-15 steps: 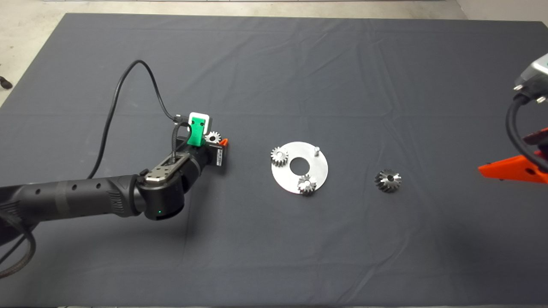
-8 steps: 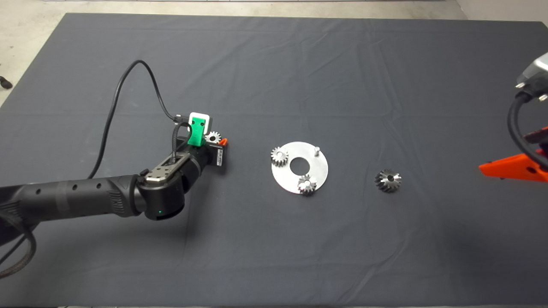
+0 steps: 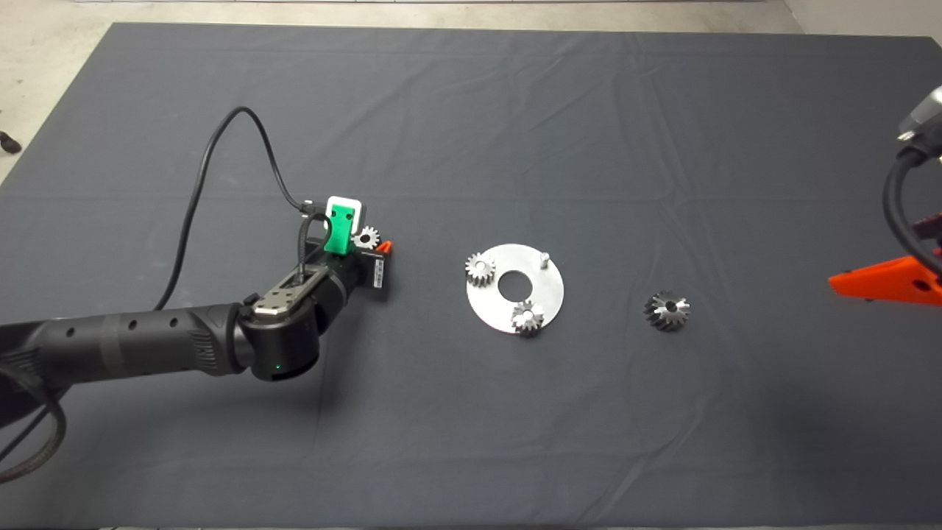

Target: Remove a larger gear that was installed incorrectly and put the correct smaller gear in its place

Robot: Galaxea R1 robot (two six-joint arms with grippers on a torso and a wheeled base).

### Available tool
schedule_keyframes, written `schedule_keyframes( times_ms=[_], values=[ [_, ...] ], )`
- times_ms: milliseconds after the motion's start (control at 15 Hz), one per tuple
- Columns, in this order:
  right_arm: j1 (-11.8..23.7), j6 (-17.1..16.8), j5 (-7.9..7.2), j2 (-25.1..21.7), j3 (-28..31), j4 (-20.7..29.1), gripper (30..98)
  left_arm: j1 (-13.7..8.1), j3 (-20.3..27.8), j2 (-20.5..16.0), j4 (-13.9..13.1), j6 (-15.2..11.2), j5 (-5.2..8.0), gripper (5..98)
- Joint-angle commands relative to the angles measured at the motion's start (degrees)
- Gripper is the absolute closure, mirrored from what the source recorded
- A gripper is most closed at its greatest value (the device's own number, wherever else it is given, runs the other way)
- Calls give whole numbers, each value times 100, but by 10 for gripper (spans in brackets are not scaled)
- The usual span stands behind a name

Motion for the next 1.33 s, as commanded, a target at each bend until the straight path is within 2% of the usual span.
schedule_keyframes(
  times_ms=[0,267,400,667,733,933,1000,1267],
  values=[
    [129,42,-197,8,-38,171,512,-13,-23,7,120,21,24,439],
    [129,42,-197,8,-38,171,512,-13,-23,51,137,47,24,479],
    [129,42,-197,8,-41,171,512,-22,-23,103,137,42,24,536],
    [129,42,-197,8,-42,171,512,-13,-40,157,137,56,24,537],
    [129,42,-197,8,-39,171,512,-13,-40,156,137,56,24,574],
    [129,42,-197,8,-38,171,512,-13,-40,156,137,56,24,589],
    [129,42,-197,8,-38,171,512,-13,-40,165,137,65,24,624],
    [129,42,-197,8,-38,171,512,-22,-128,218,164,91,41,645]
  ],
)
